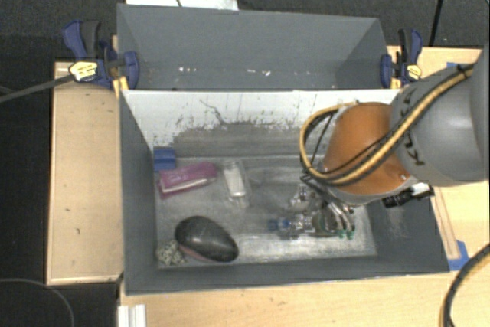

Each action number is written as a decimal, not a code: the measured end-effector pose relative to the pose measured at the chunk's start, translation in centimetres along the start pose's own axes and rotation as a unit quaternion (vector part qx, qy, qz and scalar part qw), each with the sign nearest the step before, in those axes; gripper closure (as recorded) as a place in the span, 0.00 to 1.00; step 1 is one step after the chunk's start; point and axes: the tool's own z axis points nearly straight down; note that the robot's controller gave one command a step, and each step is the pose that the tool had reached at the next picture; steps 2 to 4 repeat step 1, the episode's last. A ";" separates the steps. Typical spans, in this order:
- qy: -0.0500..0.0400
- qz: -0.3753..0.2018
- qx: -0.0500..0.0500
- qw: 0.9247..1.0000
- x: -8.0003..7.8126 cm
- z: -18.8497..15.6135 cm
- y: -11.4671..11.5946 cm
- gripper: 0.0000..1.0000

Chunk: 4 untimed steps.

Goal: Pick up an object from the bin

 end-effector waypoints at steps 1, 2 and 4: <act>-0.004 0.017 0.000 1.000 -0.3 -14.0 -0.7 1.00; -0.004 0.017 0.000 1.000 -0.3 -14.0 -0.7 1.00; -0.004 0.017 0.000 1.000 -0.3 -14.0 -0.7 1.00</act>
Offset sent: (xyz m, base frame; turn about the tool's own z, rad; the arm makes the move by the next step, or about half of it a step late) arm 0.0003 -0.0078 0.1355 0.0349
